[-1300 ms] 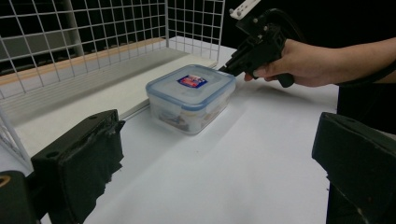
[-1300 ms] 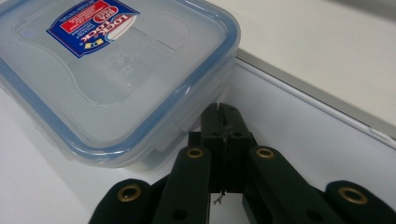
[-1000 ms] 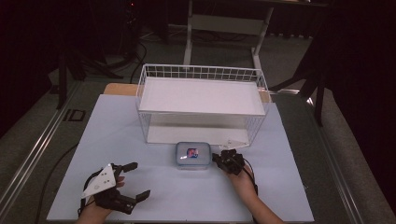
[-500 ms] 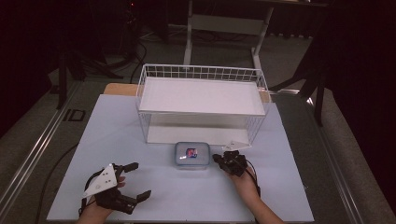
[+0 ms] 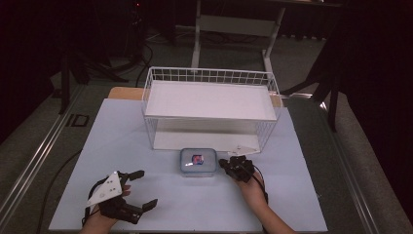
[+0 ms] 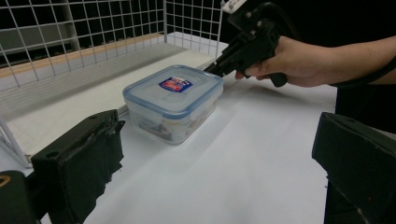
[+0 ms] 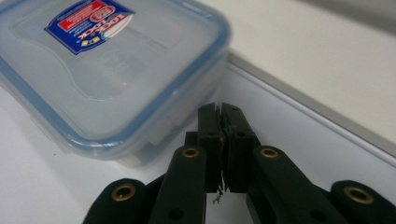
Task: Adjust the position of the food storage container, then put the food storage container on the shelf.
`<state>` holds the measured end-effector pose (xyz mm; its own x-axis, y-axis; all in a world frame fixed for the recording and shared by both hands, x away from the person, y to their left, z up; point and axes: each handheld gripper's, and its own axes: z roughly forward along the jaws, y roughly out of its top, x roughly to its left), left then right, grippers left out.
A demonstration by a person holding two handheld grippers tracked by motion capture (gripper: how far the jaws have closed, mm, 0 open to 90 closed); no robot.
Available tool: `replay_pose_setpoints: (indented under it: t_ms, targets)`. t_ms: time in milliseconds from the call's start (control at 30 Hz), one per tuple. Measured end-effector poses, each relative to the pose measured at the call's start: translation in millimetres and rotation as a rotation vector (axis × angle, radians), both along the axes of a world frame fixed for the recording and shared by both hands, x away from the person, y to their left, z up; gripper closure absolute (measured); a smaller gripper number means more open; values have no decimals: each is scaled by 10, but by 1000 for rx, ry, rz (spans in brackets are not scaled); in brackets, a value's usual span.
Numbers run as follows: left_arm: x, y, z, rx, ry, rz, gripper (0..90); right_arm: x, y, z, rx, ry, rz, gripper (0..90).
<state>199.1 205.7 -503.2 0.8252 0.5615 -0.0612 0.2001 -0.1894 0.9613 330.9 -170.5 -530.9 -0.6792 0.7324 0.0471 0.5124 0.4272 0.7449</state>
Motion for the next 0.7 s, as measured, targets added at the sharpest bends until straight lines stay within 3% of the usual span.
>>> replay_pose_setpoints:
  t_ms: [200, 367, 400, 433, 467, 533, 633, 700]
  targets:
    - [33, -9, -22, -2, 23, 17, 27, -115, -177, 132, 17, -28, -18, 798]
    - [90, -49, -4, 36, 50, 45, 27, -269, -255, 305, 43, -87, 20, 492]
    - [90, -49, -4, 36, 50, 45, 27, -269, -255, 305, 43, -87, 20, 492]
    - [122, -82, 18, 62, 45, 50, 27, -294, -269, 331, 68, -89, 22, 444]
    - [138, -93, 32, 69, 49, 49, 27, -349, -292, 381, 104, -100, 38, 302]
    - [170, -116, 61, 78, 59, 60, 28, -405, -287, 420, 90, -146, 74, 191]
    - [252, -151, 120, 84, 91, 69, 35, -466, -270, 489, 82, -203, 103, 171]
    - [304, -184, 162, 51, 105, 83, 39, -482, -256, 536, 104, -217, 127, 146]
